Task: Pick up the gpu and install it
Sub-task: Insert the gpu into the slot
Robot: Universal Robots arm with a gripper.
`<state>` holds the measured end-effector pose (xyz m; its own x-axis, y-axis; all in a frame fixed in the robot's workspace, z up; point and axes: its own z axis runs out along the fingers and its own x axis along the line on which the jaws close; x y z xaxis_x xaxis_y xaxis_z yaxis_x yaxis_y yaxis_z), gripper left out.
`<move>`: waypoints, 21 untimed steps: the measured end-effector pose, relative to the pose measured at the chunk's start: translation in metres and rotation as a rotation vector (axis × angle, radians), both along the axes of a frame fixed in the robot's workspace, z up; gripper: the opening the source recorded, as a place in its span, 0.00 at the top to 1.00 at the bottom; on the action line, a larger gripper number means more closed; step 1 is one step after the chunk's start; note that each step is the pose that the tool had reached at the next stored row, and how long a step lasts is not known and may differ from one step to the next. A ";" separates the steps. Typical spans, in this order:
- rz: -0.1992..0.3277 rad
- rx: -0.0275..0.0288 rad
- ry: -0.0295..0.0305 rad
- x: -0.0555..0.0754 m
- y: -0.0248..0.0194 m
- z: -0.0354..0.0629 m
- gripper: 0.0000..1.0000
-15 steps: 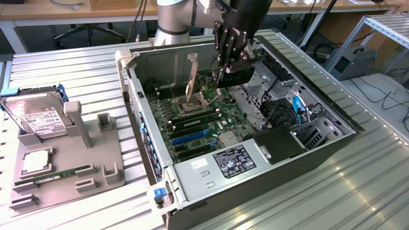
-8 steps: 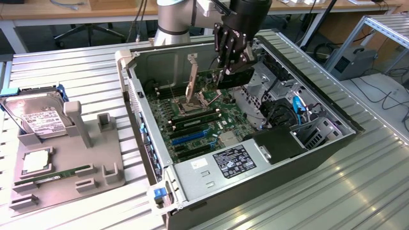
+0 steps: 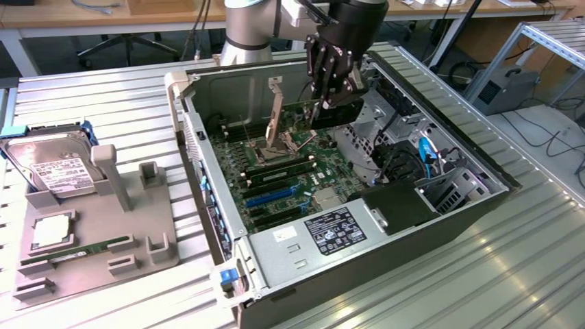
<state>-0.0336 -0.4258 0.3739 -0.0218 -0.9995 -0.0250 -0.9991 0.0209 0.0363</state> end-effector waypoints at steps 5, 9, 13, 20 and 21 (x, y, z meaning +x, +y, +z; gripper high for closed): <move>0.000 0.0000 0.0000 0.000 -0.0004 -0.0007 0.73; 0.000 0.0001 0.0000 0.000 -0.0008 -0.0013 0.73; 0.000 0.0000 0.0000 0.000 -0.0026 -0.0040 0.73; 0.000 0.0001 -0.0001 0.000 -0.0042 -0.0058 0.73; 0.000 0.0001 0.0000 0.000 -0.0044 -0.0060 0.73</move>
